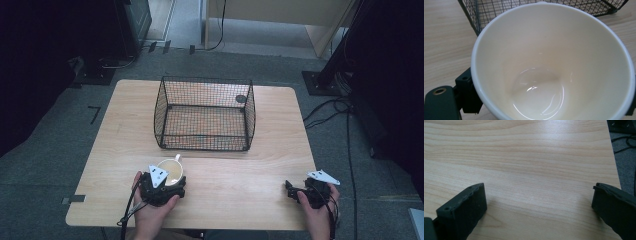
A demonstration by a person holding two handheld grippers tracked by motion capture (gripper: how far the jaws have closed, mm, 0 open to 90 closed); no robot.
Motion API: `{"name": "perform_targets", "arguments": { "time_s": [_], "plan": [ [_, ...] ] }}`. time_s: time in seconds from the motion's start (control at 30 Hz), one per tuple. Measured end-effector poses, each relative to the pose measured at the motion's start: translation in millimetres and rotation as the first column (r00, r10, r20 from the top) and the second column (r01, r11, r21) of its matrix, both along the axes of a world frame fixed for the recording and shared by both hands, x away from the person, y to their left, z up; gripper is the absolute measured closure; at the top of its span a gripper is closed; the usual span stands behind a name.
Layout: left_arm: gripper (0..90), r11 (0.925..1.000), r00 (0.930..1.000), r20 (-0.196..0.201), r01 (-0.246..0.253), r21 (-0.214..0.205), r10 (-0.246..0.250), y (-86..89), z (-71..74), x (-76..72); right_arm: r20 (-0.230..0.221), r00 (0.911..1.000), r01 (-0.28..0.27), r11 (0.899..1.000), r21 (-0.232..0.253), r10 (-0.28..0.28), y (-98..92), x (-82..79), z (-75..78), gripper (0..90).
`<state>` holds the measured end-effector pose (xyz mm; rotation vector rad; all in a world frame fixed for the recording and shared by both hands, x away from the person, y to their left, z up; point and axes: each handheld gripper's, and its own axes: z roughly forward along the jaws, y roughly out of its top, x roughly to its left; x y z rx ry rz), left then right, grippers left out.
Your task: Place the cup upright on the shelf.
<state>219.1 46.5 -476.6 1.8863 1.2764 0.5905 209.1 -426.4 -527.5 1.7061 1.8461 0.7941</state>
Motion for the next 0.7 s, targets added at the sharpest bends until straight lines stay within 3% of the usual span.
{"name": "perform_targets", "arguments": {
  "time_s": [0.3, 0.33, 0.43, 0.47, 0.5, 0.53, 0.57, 0.63, 0.7],
  "plan": [
    [9.2, 0.9997, 0.9961, 0.088, 0.011, -0.02, -0.009, -2.8, 20.0, 5.2, 0.0, 1.0, 0.0, 1.0, 0.0, 0.0, 0.0, 0.0, 0.0, 0.0],
    [9.2, 0.9998, 0.9922, 0.124, 0.012, -0.018, -0.01, -4.7, 25.0, 6.9, 0.001, 1.0, -0.001, 1.0, -0.001, 0.001, -0.1, 0.0, 0.0, 0.0],
    [9.2, 0.9998, 0.9882, 0.153, 0.011, -0.015, -0.008, -6.4, 28.4, 8.3, 0.0, 1.0, 0.0, 1.0, 0.0, 0.0, 0.0, 0.0, 0.0, 0.0],
    [9.2, 0.9999, 0.983, 0.184, 0.011, -0.007, -0.009, -8.5, 31.6, 10.3, 0.001, 1.0, 0.0, 1.0, -0.001, 0.0, -0.1, 0.0, 0.0, 0.0],
    [9.2, 0.9999, 0.983, 0.184, 0.011, -0.007, -0.009, -8.5, 31.6, 10.3, 0.001, 1.0, 0.0, 1.0, -0.001, 0.0, -0.1, 0.0, 0.0, 0.0],
    [9.2, 0.9999, 0.9759, 0.218, 0.005, -0.011, -0.003, -10.7, 34.3, 12.0, 0.0, 1.0, 0.0, 1.0, 0.0, 0.0, 0.0, 0.0, 0.0, 0.0],
    [9.2, 0.9999, 0.9759, 0.218, 0.005, -0.011, -0.003, -10.7, 34.3, 12.0, 0.0, 1.0, 0.0, 1.0, 0.0, 0.0, 0.0, 0.0, 0.0, 0.0],
    [9.2, 0.9996, 0.9603, 0.279, -0.004, -0.027, 0.012, -12.7, 38.1, 14.8, 0.001, 1.0, -0.001, 1.0, -0.001, 0.001, -0.1, 0.1, 0.0, 0.0],
    [9.2, 0.9994, 0.9537, 0.301, 0.003, -0.034, 0.007, -13.4, 41.2, 16.9, 0.0, 1.0, 0.0, 1.0, 0.0, 0.0, 0.0, 0.0, 0.0, 0.0]
  ]
}}
